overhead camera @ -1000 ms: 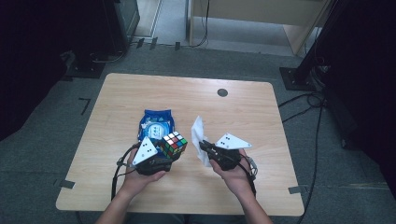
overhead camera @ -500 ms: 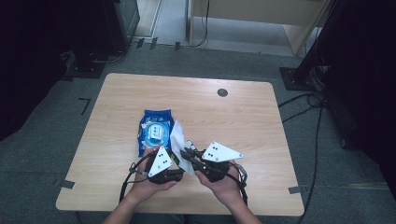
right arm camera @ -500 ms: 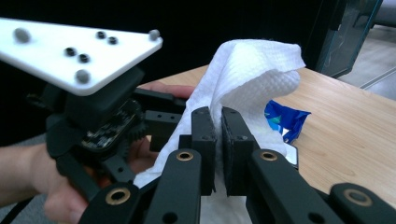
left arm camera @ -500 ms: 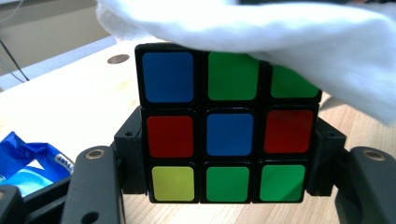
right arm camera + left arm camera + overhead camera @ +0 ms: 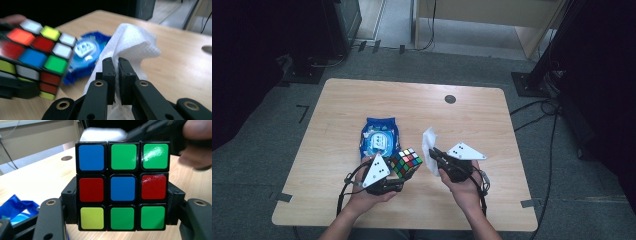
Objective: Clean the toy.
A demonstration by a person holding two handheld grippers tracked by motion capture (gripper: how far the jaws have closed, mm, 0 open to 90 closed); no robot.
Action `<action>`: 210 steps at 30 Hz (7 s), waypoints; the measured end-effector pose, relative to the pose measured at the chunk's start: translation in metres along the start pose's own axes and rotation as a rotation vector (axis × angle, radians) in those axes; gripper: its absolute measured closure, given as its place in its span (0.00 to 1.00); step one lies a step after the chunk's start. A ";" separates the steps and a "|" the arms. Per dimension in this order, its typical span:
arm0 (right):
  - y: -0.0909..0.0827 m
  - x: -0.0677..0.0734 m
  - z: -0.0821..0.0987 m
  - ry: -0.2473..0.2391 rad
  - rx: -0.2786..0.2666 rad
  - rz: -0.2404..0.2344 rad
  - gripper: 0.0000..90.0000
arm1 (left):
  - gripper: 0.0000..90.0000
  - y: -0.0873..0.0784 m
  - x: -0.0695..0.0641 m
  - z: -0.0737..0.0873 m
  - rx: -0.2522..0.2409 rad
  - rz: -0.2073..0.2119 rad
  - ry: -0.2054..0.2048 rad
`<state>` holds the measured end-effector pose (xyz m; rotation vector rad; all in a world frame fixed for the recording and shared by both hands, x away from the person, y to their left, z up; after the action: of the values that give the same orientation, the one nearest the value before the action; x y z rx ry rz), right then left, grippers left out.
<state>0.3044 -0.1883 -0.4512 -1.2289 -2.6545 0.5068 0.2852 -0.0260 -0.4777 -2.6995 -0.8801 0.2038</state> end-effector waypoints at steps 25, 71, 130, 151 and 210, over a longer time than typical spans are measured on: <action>0.006 0.014 0.000 -0.013 -0.004 -0.070 0.94 | 0.38 -0.005 -0.010 -0.009 -0.051 0.033 0.020; 0.015 0.052 -0.003 0.400 -0.041 -0.229 0.38 | 0.38 0.004 -0.009 -0.004 -0.072 -0.085 -0.012; 0.014 0.052 -0.004 0.248 0.077 -0.201 0.38 | 0.38 0.008 -0.019 0.004 -0.041 -0.116 0.216; 0.047 -0.034 0.083 0.053 0.289 0.091 0.51 | 0.38 -0.001 0.016 0.003 -0.027 -0.149 0.048; -0.025 0.070 -0.044 -0.097 -0.196 -0.219 0.98 | 0.38 0.013 -0.018 0.006 -0.015 -0.024 0.070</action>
<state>0.2550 -0.1397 -0.3998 -0.9622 -2.9338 0.2840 0.2765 -0.0449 -0.4870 -2.6905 -0.8964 0.0966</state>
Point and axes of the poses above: each handheld gripper's, and its own axes: y roughly forward along the jaws, z roughly out of its underside, x roughly to its left, the point moved 7 cm from there along y, roughly forward along the jaws, and after that the axes turned 6 degrees about -y, right-handed, at the moved point
